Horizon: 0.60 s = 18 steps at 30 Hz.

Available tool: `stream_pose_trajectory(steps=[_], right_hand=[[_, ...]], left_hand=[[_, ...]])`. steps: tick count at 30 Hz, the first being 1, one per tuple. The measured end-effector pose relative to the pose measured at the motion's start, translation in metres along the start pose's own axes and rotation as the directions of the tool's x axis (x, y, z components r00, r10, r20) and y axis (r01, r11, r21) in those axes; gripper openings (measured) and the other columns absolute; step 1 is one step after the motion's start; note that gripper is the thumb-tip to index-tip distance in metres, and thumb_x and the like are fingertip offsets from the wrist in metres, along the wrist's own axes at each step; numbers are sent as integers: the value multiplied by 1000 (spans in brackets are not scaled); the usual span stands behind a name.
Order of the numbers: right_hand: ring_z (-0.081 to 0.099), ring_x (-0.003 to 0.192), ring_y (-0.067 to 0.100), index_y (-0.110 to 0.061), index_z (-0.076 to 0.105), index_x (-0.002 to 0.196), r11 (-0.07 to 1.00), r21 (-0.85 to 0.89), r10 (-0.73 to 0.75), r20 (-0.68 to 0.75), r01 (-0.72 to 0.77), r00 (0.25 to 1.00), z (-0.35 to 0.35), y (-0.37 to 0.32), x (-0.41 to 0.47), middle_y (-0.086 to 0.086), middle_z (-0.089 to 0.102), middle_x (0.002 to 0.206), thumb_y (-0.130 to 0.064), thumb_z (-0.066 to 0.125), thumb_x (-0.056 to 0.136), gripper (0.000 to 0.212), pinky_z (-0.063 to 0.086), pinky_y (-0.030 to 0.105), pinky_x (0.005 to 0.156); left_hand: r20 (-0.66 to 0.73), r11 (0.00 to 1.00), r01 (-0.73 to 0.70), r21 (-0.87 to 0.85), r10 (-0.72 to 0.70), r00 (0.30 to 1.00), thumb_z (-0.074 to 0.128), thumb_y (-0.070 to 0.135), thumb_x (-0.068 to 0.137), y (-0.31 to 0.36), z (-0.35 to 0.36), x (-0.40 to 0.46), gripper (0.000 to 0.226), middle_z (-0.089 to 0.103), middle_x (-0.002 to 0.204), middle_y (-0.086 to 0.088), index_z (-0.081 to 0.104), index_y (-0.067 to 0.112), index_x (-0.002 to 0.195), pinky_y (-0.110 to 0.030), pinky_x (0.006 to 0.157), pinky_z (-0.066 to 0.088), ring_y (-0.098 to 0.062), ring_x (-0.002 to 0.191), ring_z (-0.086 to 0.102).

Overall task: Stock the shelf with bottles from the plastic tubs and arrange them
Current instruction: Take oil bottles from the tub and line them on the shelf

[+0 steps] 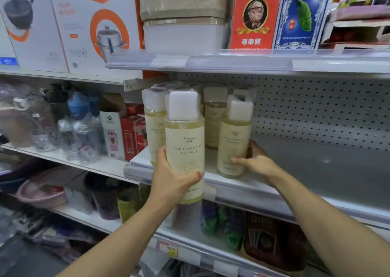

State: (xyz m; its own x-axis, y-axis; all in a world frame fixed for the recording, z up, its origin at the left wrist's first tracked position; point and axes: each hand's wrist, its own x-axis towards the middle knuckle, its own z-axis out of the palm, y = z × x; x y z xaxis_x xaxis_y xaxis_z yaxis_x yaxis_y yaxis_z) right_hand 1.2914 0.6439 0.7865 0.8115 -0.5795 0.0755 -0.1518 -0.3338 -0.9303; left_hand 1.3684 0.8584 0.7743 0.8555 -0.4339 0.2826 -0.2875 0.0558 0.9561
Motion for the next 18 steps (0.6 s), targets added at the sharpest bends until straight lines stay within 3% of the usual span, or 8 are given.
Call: stream_pose_trajectory(steps=[2, 5, 7, 12, 18], right_hand=[[53, 109, 15, -21, 38, 133, 999, -44, 14, 40, -12, 999, 3, 3, 4, -1, 55, 129, -21, 79, 74, 72, 43, 28, 91], [58, 109, 22, -16, 39, 114, 972, -231, -3, -156, -33, 988, 13, 10, 6, 2, 57, 119, -30, 88, 62, 73, 49, 33, 89], [59, 110, 25, -13, 39, 107, 963, -266, -23, -208, -34, 978, 18, 9, 10, 7, 58, 119, -26, 88, 62, 67, 49, 33, 88], [59, 111, 26, -12, 44, 112, 967, -252, -1, -150, -38, 989, 32, 4, 37, 7, 59, 124, -25, 85, 66, 63, 50, 40, 94], [56, 115, 28, -9, 39, 124, 962, -272, -41, -159, -4, 986, 50, 4, 68, 9, 54, 129, -31, 84, 66, 76, 50, 43, 94]], left_hand=[[-1, 1000, 4, -3, -4, 1000, 85, 3, 62, -2, 0, 1, 79, 61, 116, 6, 40, 22, 124, -42, 97, 51, -12, 109, 59], [-21, 1000, 10, -7, -10, 1000, 86, 5, 61, -6, -1, 2, 80, 60, 118, 3, 39, 20, 124, -45, 97, 50, -15, 111, 59], [-34, 1000, 10, -10, -10, 999, 87, 5, 60, -8, 0, 4, 81, 61, 117, 3, 39, 19, 125, -47, 97, 50, -16, 111, 60], [-49, 1000, 21, -1, -21, 999, 87, 4, 61, -8, 4, 6, 81, 62, 116, 5, 39, 20, 124, -45, 97, 51, -13, 109, 61], [-72, 999, 28, 19, -27, 997, 86, 5, 62, -6, 9, 5, 77, 60, 114, 7, 36, 23, 118, -37, 95, 51, -7, 105, 60]])
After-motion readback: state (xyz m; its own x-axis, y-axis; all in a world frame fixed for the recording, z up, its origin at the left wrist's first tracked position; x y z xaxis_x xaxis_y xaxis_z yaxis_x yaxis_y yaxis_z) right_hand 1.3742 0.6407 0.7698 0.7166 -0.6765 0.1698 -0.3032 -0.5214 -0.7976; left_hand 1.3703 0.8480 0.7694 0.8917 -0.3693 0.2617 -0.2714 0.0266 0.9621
